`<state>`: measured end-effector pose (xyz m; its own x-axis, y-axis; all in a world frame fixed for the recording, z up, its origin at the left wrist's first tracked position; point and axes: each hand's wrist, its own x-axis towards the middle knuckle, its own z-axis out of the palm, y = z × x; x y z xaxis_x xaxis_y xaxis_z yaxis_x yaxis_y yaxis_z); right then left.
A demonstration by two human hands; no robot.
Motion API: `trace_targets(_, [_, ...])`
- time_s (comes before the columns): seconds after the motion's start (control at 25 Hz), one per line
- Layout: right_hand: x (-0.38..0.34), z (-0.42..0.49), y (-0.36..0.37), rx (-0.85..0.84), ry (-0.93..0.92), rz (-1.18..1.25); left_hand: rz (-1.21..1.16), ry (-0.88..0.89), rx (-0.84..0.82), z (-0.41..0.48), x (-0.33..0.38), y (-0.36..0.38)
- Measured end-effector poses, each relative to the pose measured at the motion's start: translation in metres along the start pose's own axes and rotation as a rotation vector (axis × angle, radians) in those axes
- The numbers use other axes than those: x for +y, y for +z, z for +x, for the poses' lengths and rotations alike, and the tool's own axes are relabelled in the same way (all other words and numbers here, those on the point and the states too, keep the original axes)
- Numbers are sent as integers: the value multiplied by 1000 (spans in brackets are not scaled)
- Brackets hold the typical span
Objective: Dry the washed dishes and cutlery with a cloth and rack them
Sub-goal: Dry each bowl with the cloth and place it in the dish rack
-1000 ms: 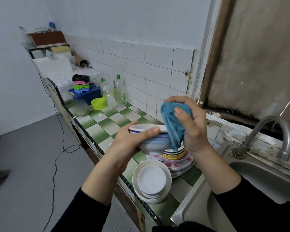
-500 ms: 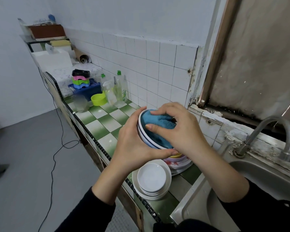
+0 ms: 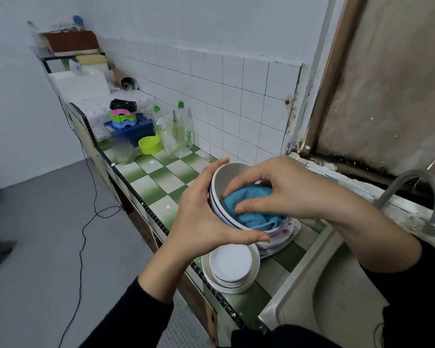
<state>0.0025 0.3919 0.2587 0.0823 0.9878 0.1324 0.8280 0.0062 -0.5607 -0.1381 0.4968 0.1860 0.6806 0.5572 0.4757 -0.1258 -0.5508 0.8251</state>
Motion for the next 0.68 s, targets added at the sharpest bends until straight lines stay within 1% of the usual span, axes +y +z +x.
trace_targets(0.04, [0,2,3,82,38,-102,-12,-3,2,0,1,2])
trace_targets(0.08, [-2,3,8,192,71,-121,-29,-5,4,0,2,4])
trace_targets(0.12, [-3,5,13,288,82,-68,-45,-8,6,0,2,5])
trace_targets(0.16, [-3,5,18,323,73,32,-58,-10,9,0,1,4])
trace_targets(0.2, [-3,5,19,276,41,153,-69,-11,15,0,1,3])
trace_targets(0.28, [-8,0,13,53,-43,295,-82,-3,27,0,1,-3])
trace_targets(0.32, [-10,-3,6,-40,-74,296,-77,7,27,1,2,-6])
trace_targets(0.36, [-11,-5,-1,-97,-89,236,-71,16,26,1,3,-7])
trace_targets(0.4, [-10,-5,-5,-92,-94,120,-71,22,26,1,5,-7])
trace_targets(0.44, [-8,-5,-6,-18,-89,-29,-73,23,27,1,6,-6])
trace_targets(0.48, [-6,-3,-3,100,-69,-146,-75,23,24,0,7,-4])
trace_targets(0.52, [-6,-1,4,242,-34,-179,-75,23,19,0,8,-3])
trace_targets(0.56, [-7,1,12,364,-12,-115,-77,22,16,1,8,-1])
trace_targets(0.6, [-8,3,18,423,-10,16,-83,19,14,2,7,-1])
trace_targets(0.64, [-8,5,21,398,-31,160,-91,18,11,3,7,-1])
trace_targets(0.68, [-8,6,20,298,-67,265,-94,19,8,3,6,-2])
